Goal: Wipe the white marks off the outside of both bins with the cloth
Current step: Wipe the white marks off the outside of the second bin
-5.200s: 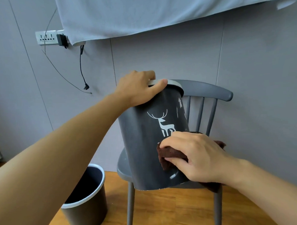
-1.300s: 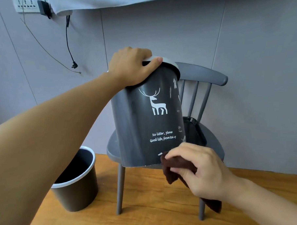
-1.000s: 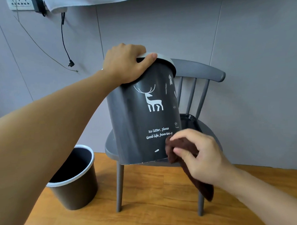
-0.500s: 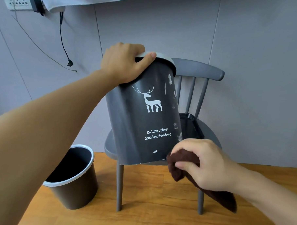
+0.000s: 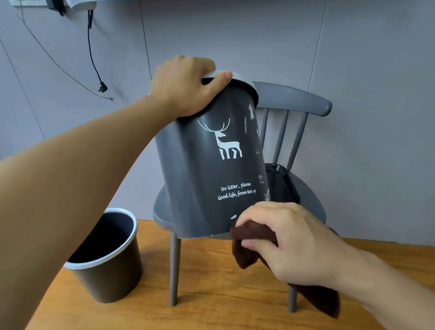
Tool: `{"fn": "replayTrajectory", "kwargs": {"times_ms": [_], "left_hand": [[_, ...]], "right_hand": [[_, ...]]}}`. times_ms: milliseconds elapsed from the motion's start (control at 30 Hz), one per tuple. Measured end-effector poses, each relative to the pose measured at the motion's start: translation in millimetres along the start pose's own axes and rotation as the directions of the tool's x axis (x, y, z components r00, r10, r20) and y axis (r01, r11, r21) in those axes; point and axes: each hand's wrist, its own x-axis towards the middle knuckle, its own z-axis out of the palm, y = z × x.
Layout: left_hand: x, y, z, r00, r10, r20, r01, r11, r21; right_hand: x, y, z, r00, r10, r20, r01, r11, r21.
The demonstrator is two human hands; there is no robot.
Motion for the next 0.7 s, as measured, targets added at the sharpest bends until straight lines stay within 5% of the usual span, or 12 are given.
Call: {"fn": "replayTrajectory", "kwargs": {"times_ms": [167,400,600,700], "left_hand": [[0,-2,1,1.000,-0.011,-0.002,0.011,1.000,0.007],[-1,3,-3,1.000,0.014,0.000,-0.014,1.000,-0.007],[2,12,-4,1.000,0.023,0.015,-0.023,0.999,0.024],[2,14,-3,1.000,0.022,0.013,-0.022,1.000,0.019]], "right_hand": [[20,1,-14,0.968,0.032,-0.248,-0.021,0.999,0.045],[6,1,-3,0.998,0.030,0.057,-0.028,0.999,-0.029],[20,3,-13,0.973,0.056,-0.222,-0.037,0.995,0.091],[17,0,-6,0.991,0.044,-0.125,-0.040,0.999,0.030]]}}
